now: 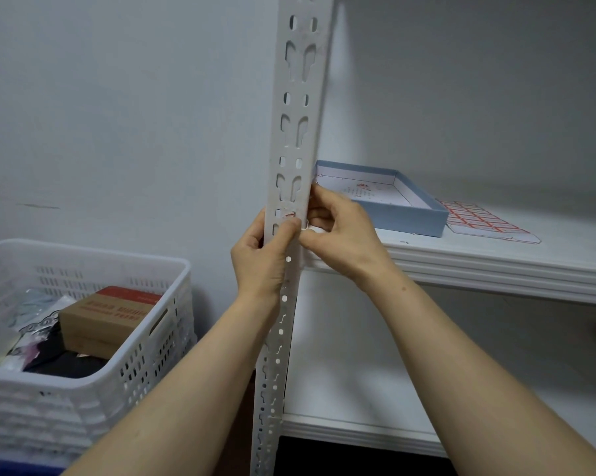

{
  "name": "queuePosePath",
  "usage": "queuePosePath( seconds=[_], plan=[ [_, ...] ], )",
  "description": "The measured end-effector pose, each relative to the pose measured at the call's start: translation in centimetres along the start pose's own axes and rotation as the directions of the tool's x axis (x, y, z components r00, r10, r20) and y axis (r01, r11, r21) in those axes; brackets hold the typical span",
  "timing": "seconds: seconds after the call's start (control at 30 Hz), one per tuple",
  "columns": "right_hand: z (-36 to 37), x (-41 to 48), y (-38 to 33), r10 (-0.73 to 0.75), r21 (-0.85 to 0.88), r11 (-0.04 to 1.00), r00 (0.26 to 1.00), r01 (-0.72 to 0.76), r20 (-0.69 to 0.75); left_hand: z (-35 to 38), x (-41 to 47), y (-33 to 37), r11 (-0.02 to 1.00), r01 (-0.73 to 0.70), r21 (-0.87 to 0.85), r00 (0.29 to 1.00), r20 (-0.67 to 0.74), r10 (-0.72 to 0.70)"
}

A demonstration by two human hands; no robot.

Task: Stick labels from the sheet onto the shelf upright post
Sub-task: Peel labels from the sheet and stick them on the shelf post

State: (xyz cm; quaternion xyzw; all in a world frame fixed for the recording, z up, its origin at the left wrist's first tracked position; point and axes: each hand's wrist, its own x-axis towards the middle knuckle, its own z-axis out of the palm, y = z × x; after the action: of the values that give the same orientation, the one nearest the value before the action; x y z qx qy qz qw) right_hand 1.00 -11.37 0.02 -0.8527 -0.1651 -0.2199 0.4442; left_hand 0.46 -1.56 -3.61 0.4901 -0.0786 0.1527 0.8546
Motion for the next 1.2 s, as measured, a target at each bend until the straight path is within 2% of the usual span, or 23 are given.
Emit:
queuePosePath(
  seconds=[0.8,1.2],
  plan=[
    [-0.03,-0.09,0.01,-0.004,0.017,1.0,1.0,0.004,0.0,-0.05,-0.26,0.08,0.998,-0.02,-0.06,0.999,0.034,0.022],
    [0.22,0.1,0.17,0.008,-0.023,1.0,1.0,-0.008,-0.019,0.29,-0.27,0.67,0.993,0.035,-0.11,0.999,0.009,-0.034]
  ],
)
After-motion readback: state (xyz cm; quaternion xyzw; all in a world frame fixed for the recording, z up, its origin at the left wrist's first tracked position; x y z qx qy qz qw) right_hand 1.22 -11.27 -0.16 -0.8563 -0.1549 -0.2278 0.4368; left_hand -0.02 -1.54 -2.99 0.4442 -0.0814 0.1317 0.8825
